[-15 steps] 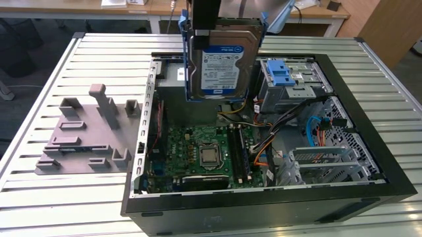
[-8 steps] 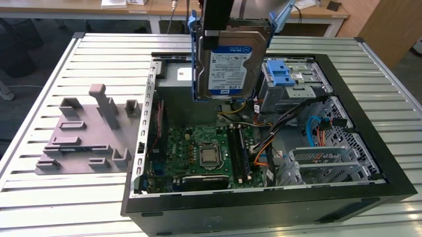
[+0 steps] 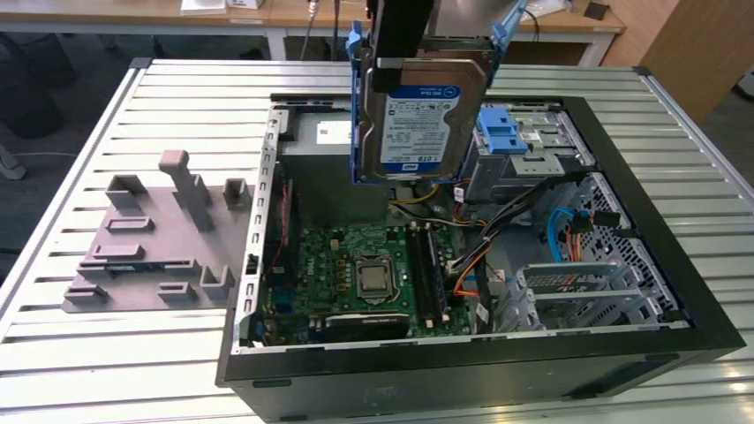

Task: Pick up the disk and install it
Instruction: 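Insert the disk into the insertion slot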

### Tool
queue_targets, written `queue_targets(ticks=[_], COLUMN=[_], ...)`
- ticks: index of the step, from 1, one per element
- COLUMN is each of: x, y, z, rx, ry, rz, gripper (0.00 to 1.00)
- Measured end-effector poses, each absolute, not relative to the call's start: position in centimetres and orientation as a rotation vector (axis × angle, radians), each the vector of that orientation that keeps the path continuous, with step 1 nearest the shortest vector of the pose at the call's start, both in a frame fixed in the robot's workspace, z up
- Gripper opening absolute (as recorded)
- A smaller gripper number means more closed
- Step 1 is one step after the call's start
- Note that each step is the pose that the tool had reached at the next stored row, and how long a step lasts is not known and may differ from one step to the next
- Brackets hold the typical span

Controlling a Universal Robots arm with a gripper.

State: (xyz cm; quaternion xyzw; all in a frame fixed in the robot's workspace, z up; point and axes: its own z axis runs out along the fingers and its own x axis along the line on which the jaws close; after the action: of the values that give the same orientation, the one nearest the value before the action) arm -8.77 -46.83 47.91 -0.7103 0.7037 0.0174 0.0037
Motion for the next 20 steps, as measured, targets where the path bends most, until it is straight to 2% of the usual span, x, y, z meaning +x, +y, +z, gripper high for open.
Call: queue_targets(ticks=[20], x=[-8.19], y=[-47.4], z=[47.84], rx=[-2.226], ry=[2.206], rz=[0.054], gripper=[0.36])
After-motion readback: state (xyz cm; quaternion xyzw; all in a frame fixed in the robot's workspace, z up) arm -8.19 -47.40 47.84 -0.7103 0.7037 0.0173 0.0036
